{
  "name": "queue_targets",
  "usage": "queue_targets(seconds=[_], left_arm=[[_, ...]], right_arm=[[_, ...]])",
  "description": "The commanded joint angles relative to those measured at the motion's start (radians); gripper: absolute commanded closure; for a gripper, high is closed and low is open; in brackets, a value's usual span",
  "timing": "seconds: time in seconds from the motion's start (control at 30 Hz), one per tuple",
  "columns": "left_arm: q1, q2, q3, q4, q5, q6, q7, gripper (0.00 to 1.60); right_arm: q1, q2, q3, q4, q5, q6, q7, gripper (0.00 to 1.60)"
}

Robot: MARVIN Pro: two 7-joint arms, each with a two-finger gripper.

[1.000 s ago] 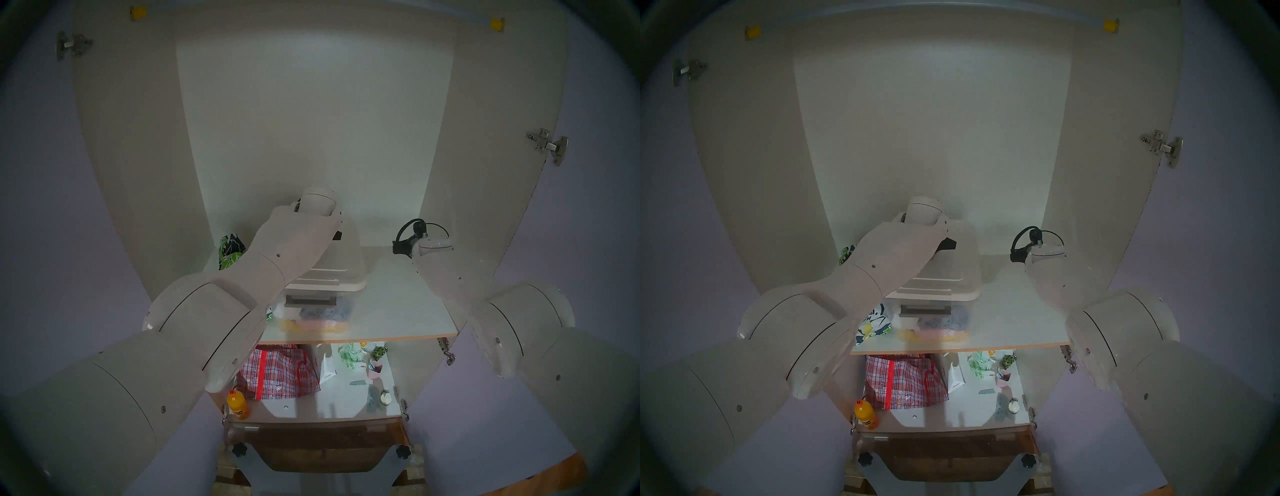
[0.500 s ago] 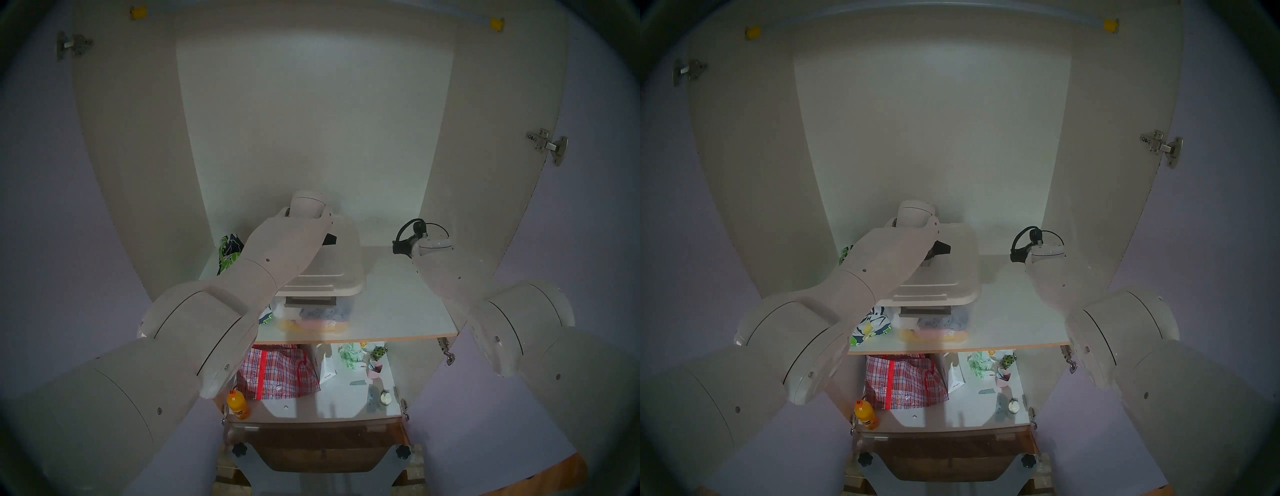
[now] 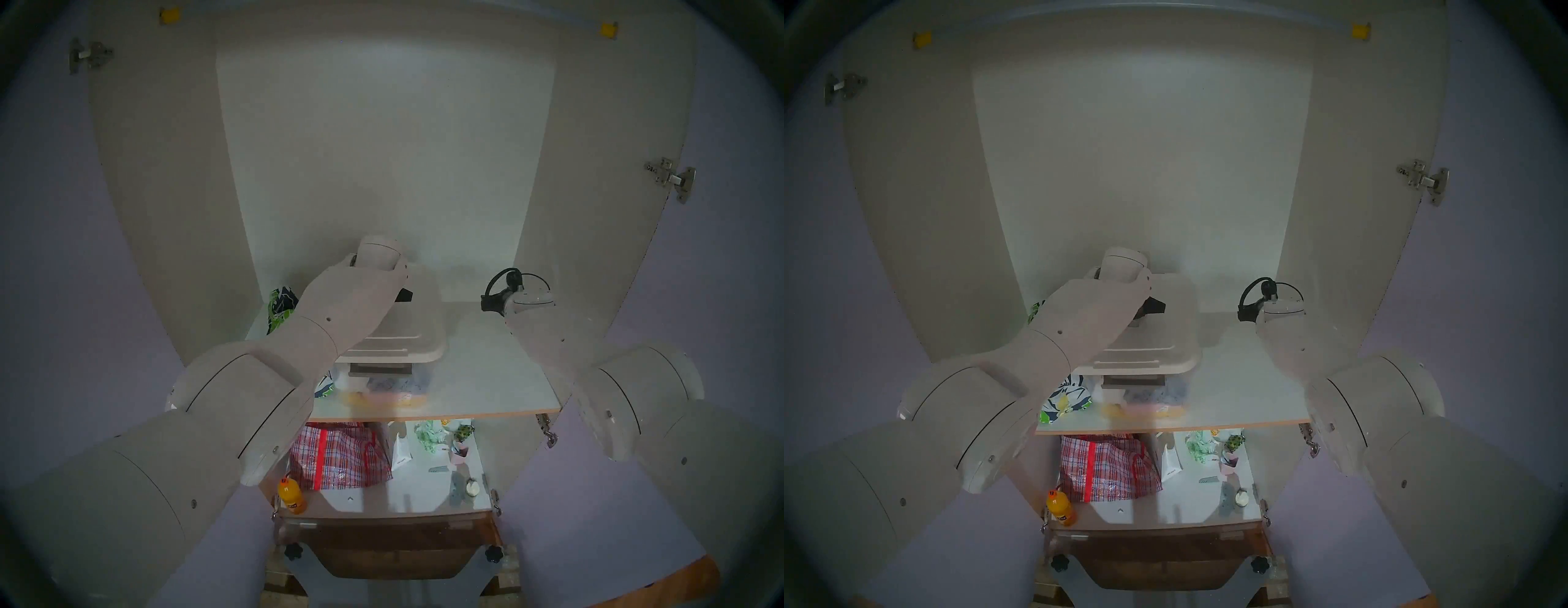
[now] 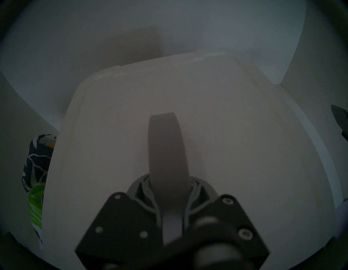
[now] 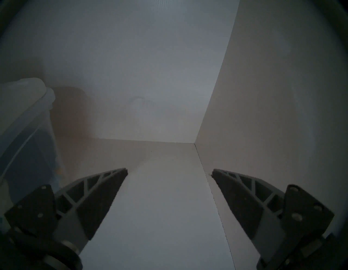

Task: Take clothing out of the storage bin and put the lid back on the bin

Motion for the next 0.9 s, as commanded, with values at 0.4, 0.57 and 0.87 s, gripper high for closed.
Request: queue_targets(seconds=[0.4,0.57,0.87], left_arm=[[-0.095,0.008,0.168,0.056,0.048,-0.093,-0.172,1.60],[-0.106,0.021,0.193,0.046,0.051,-0.109,-0.165,1.60],[-0.118,0.057,0.232,0.008,0.064,-0.141,-0.206,1.60]], right_arm=[[0.035,0.000,0.008,-0.016,-0.007,-0.019,-0.001,0.00],[0.034,0.000,0.010,-0.017,-0.009,-0.019,-0.001,0.00],[0.034,0.000,0.014,-0.017,-0.013,-0.017,0.000,0.00]])
